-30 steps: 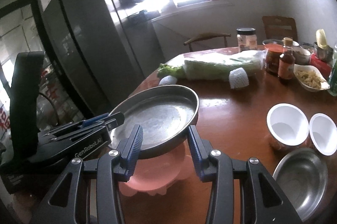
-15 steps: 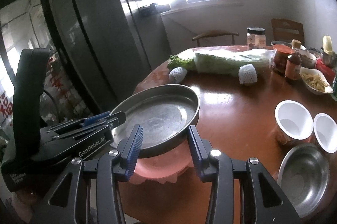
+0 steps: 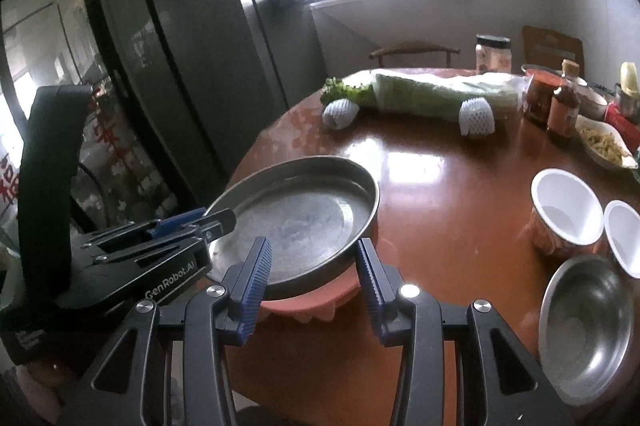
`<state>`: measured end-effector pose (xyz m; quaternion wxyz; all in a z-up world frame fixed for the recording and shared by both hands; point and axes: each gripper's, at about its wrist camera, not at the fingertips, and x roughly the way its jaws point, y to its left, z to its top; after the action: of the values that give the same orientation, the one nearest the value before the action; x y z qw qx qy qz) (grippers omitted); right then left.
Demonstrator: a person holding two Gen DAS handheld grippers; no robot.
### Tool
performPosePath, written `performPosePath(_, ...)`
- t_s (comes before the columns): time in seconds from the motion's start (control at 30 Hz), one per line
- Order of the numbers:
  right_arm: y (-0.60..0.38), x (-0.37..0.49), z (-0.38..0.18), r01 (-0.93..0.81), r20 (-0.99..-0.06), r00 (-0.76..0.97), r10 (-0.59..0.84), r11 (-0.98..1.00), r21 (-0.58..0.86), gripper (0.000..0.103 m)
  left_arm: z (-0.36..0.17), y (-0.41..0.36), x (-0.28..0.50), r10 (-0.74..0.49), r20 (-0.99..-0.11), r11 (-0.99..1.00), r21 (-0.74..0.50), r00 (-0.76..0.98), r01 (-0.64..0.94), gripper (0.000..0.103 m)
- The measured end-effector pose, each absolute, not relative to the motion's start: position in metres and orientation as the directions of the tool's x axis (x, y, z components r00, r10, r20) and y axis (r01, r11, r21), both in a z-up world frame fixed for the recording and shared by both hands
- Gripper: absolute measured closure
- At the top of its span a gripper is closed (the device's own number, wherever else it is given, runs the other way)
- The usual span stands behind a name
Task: Organize plates and bowls
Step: 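Lift the silver pan with the left gripper and carry it over the pink plate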
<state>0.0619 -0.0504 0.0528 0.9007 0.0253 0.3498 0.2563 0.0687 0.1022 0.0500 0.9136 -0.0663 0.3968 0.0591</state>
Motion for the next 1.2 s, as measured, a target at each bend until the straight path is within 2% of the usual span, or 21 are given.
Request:
performPosePath(0.6,-0.042,0.068,0.026,-0.460,-0.674,0.576,0.462,0.865,0.200,0.058,0.015,0.106,0.075,0.060,-0.778,0.983,-0.064,0.625,-0.174,0.081)
performPosePath(1.2,-0.030,0.081,0.011,-0.466,-0.693,0.563,0.450,0.865,0.183,0.058,0.000,0.110,0.082,0.073,-0.784,0.981,-0.054,0.617,-0.185,0.081)
